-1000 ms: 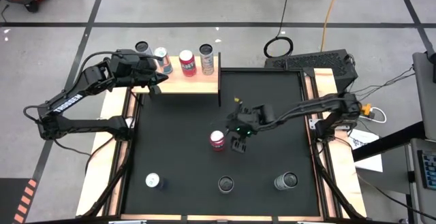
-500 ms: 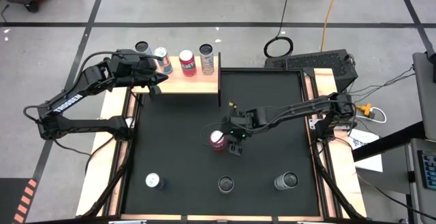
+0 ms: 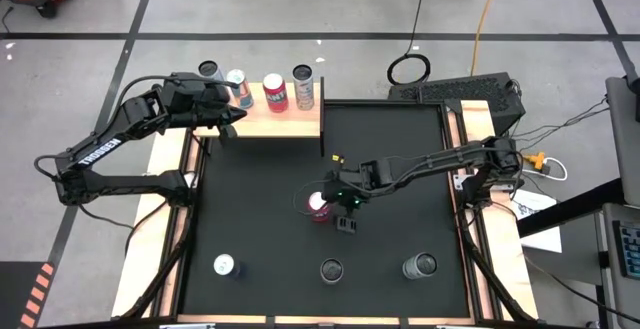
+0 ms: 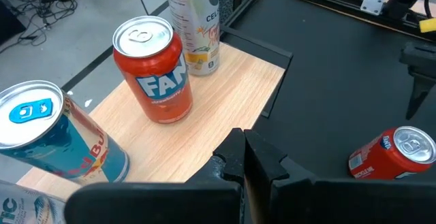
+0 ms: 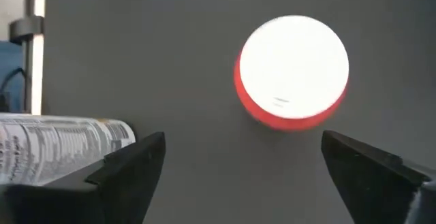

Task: Place canned beverage on shelf
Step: Put the red soda can aligned with the other red soda can on the shelf

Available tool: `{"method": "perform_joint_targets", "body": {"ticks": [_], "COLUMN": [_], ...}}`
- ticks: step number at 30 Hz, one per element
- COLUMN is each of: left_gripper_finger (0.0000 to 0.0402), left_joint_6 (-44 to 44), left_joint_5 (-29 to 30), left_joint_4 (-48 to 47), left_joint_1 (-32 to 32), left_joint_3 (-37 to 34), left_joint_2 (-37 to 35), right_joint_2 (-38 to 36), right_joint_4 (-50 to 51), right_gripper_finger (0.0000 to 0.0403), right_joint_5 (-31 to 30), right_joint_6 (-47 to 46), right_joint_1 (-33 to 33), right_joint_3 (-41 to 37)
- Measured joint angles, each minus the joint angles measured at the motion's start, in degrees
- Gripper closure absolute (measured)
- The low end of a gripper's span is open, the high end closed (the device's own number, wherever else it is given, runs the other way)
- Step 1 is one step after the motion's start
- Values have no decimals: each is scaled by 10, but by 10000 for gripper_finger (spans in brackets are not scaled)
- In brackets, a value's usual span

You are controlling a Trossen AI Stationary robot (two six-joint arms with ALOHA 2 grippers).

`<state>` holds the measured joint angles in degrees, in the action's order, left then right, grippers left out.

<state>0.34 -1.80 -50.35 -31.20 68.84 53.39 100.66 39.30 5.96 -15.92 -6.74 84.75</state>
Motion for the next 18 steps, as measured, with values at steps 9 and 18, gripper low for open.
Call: {"method": "perform_joint_targets", "body": {"ticks": [9,18], "left_gripper_finger": [401,401], "left_joint_6": [17,19], "left_joint_5": [0,0], "left_joint_4": [0,0], "left_joint_1": [0,0], "left_joint_3": [0,0], "left_joint_2": [0,0], "right_joint_2": [0,21], "right_joint_4": [-34,-49], "right_gripper_finger": [26,26], "right_joint_5": [-64,-117], "right_joint_6": [20,21], "right_joint_1": [-1,0], "right_joint_3": [0,0]}}
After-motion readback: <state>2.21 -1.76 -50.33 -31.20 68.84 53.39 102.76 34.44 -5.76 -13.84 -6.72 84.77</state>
